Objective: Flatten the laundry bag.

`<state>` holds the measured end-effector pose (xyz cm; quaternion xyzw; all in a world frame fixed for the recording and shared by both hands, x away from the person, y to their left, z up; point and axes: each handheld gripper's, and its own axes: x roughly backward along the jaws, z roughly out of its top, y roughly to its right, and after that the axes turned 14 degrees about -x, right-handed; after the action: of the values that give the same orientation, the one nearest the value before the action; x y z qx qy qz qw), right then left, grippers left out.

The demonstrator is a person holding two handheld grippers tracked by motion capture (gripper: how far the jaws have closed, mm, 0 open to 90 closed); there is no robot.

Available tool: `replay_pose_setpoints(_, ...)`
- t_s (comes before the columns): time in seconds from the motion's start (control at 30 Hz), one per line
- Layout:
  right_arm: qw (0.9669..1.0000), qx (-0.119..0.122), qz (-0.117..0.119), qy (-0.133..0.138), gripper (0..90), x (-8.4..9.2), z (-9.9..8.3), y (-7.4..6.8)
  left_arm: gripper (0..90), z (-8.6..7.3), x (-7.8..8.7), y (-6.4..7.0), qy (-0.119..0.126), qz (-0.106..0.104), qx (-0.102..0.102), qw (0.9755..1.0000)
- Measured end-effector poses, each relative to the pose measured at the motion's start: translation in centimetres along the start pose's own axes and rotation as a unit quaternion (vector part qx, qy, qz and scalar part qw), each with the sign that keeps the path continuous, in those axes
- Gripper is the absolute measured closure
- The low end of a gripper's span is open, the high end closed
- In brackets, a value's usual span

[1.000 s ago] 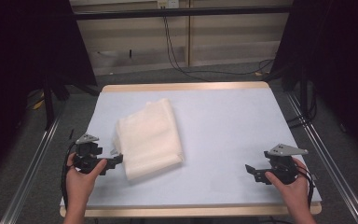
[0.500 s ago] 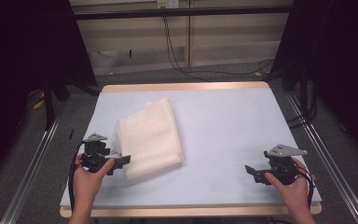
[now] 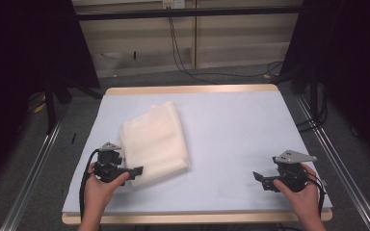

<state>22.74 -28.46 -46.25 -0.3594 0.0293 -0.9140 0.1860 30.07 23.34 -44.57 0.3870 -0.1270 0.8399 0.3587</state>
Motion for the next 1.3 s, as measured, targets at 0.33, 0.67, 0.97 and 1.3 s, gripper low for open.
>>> replay_pose_setpoints(0.33,1.0,0.008,0.002,0.001,8.8,-0.3,0.3,-0.5,29.2,-1.2,-0.2,0.2,0.011,0.029,0.001,0.9995)
replay_pose_setpoints(0.67,0.9998,0.022,0.001,-0.004,8.8,-0.4,0.3,-1.1,40.9,-2.1,-1.3,-0.2,-0.004,0.009,0.048,0.9988)
replay_pose_setpoints(0.97,0.9998,0.018,-0.001,-0.01,8.9,-0.2,0.1,-0.9,71.0,-2.1,-1.1,0.1,0.01,0.009,0.082,0.9965)
replay_pose_setpoints(1.3,0.9998,0.016,0.002,-0.01,8.9,-0.1,-0.2,-1.0,77.4,-0.3,0.9,0.2,0.021,0.002,0.073,0.9971)
